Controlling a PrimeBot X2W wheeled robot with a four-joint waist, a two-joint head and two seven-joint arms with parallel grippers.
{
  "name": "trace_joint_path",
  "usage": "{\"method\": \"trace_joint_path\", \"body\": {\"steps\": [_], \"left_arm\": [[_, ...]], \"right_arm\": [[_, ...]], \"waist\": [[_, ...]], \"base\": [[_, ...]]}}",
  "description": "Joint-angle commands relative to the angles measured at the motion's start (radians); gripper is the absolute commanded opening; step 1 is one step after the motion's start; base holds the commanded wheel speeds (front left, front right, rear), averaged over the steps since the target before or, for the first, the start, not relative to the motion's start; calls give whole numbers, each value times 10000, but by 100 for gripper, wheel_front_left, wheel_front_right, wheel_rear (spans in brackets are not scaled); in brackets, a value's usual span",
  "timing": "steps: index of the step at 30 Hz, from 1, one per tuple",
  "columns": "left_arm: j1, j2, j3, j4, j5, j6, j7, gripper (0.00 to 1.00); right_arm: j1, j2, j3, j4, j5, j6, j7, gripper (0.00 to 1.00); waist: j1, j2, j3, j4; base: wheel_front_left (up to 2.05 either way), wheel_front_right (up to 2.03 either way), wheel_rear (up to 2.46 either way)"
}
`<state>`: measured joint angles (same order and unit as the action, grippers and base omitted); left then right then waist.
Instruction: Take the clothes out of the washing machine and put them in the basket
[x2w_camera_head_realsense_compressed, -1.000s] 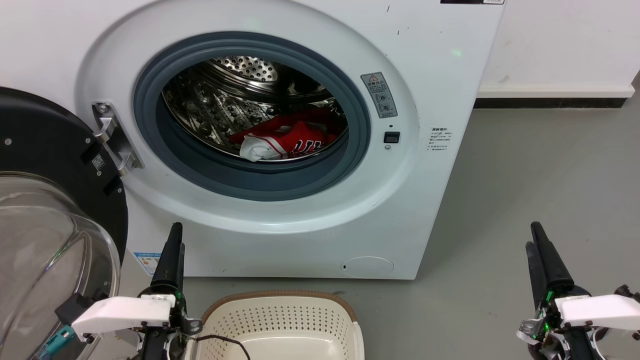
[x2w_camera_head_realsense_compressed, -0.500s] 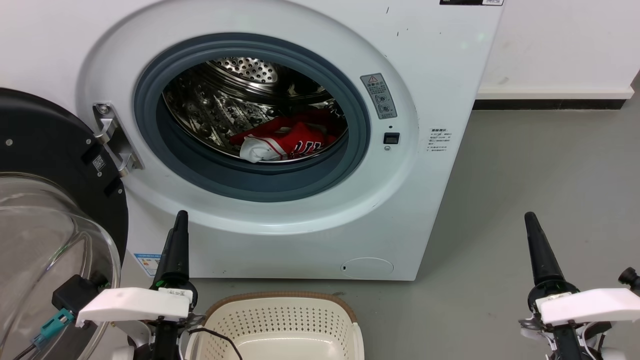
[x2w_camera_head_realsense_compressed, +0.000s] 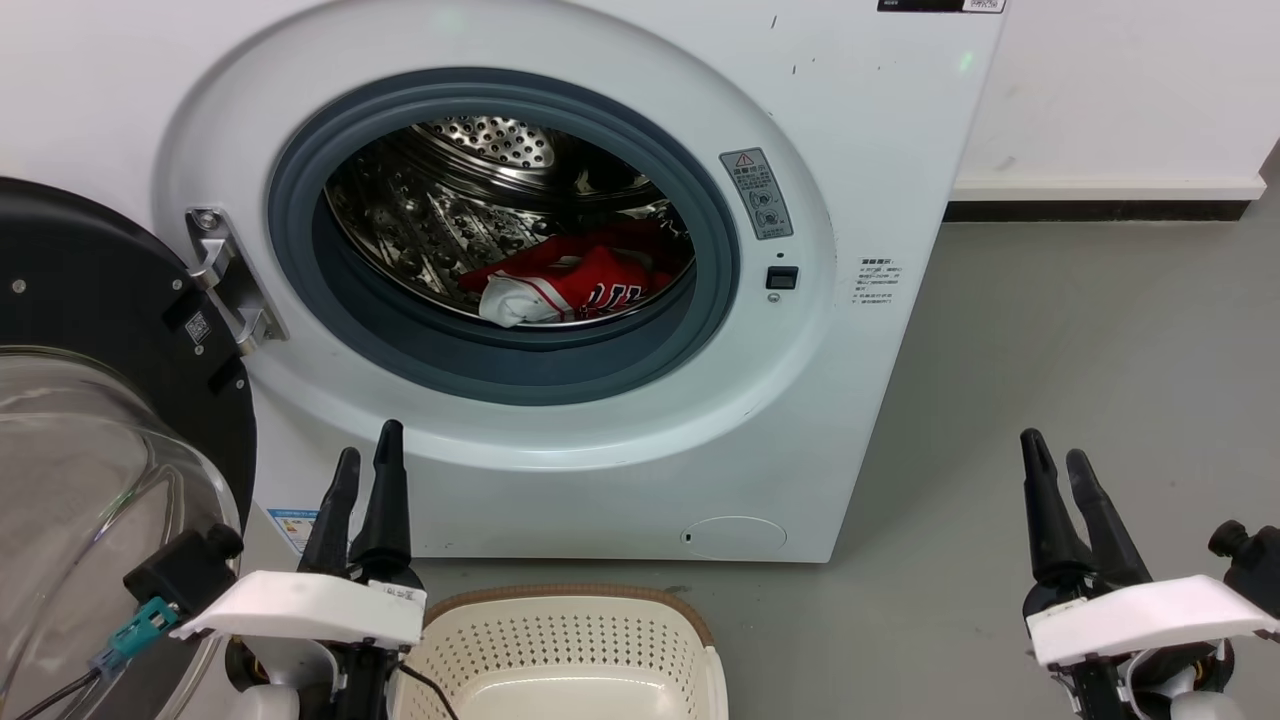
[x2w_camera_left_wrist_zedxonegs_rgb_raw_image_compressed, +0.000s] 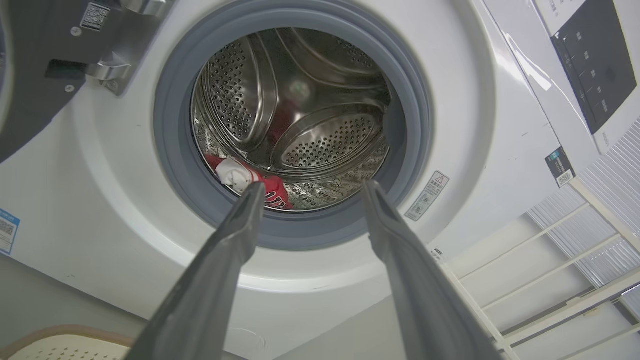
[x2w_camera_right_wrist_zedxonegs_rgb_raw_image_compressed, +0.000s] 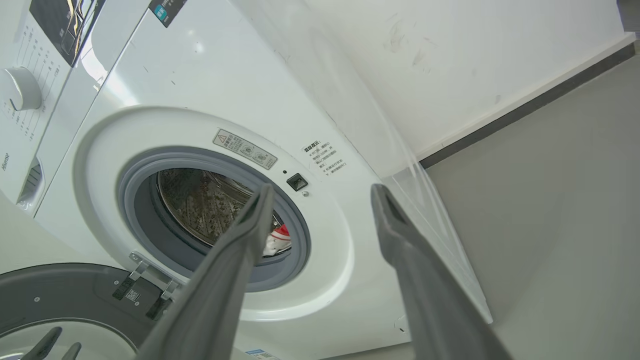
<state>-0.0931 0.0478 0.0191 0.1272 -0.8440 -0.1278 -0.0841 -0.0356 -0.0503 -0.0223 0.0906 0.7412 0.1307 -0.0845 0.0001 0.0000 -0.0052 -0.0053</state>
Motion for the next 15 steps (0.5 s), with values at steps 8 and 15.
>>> {"method": "trace_joint_path", "body": {"steps": [8, 15], "left_arm": [[-244, 41, -93, -21, 1728, -28, -340, 100], [-213, 39, -136, 86, 2594, -10, -512, 100]], "right_arm": [[63, -6, 87, -75, -1638, 0, -338, 100], [112, -5, 136, 94, -2469, 0, -514, 100]], "waist": [[0, 0, -9, -3], [0, 0, -31, -3]], "base": [[0, 0, 0], [0, 0, 0]]}}
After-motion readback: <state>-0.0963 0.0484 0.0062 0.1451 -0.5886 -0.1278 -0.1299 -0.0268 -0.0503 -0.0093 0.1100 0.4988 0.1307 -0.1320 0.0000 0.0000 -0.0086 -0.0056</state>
